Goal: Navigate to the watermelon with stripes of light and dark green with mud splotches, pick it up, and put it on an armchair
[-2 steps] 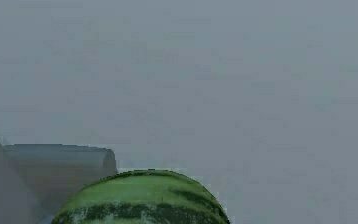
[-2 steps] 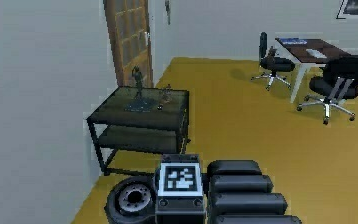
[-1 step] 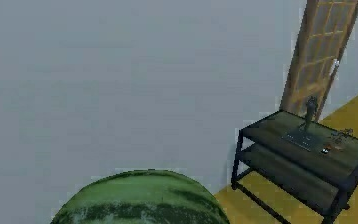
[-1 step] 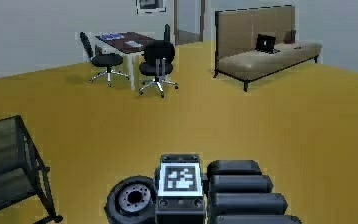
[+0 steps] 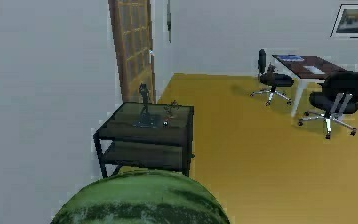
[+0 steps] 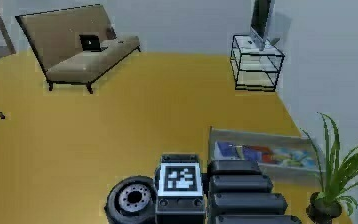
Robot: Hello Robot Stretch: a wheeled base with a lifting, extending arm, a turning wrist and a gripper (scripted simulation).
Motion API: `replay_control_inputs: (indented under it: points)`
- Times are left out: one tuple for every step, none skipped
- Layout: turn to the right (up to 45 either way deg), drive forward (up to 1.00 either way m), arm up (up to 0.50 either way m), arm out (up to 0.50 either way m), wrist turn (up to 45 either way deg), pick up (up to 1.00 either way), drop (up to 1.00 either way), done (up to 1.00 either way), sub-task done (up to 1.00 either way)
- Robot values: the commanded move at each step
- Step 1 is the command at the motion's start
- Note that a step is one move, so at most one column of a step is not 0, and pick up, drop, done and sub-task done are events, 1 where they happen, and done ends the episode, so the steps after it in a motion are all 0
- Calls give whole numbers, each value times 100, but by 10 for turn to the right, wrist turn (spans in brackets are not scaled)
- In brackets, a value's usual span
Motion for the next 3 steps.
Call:
replay_control_inputs:
  points:
    - [450, 0, 0, 0, 0, 0, 0, 0, 0]
    - [90, 0, 0, 0, 0, 0, 0, 0, 0]
    - [-450, 0, 0, 0, 0, 0, 0, 0, 0]
